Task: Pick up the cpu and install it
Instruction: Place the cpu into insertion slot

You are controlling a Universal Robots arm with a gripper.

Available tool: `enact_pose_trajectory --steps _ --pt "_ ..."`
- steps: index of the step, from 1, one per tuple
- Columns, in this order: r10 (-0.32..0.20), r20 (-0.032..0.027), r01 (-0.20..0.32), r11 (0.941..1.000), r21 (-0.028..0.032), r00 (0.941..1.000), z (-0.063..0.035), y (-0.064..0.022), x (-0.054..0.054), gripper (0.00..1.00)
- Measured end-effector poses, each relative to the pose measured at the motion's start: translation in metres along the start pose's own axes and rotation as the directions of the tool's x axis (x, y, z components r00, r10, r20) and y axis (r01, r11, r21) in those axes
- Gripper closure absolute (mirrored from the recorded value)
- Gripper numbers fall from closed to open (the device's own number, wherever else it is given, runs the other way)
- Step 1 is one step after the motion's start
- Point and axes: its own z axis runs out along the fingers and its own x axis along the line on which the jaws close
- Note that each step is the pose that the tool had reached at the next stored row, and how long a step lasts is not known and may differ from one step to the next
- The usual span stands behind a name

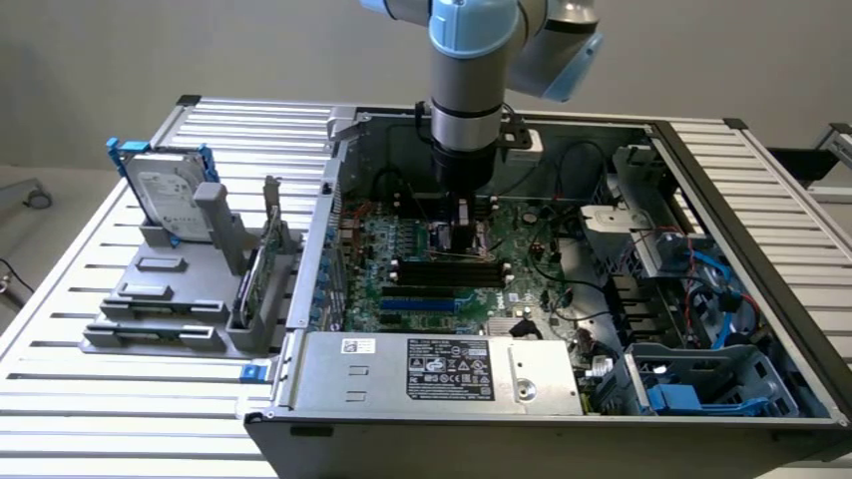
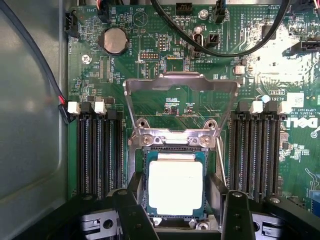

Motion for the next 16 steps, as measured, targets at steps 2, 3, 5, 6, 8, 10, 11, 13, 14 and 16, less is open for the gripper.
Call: enact_pose_trajectory --steps 2,3,5,6,8,10,11,13,14,16 --pt "0.000 0.0000 0.000 1.0000 0.0000 1.0000 -0.0026 0.0001 0.000 0.38" --pt "0.000 -0.0001 0.000 1.0000 0.0000 1.0000 -0.0040 0.0002 0.000 0.38" --pt "0.000 -0.0001 0.000 1.0000 -0.0001 1.0000 -0.0073 0.0004 0.000 0.38" --pt "0.000 0.0000 0.000 1.0000 0.0001 1.0000 -0.0095 0.0003 0.000 0.38" --pt "0.000 -0.0001 0.000 1.0000 -0.0001 1.0000 -0.0135 -0.0001 0.000 0.38" --pt "0.000 -0.0001 0.000 1.0000 0.0000 1.0000 -0.0169 -0.0008 0.001 0.40" --pt "0.000 -0.0002 0.000 1.0000 0.0001 1.0000 -0.0186 -0.0014 0.001 0.46" --pt "0.000 -0.0005 0.000 1.0000 0.0002 1.0000 -0.0211 -0.0025 0.001 0.53" --pt "0.000 -0.0006 0.000 1.0000 0.0003 1.0000 -0.0220 -0.0032 0.001 0.58" --pt "0.000 -0.0009 0.000 1.0000 0.0008 1.0000 -0.0241 -0.0050 0.001 0.64"
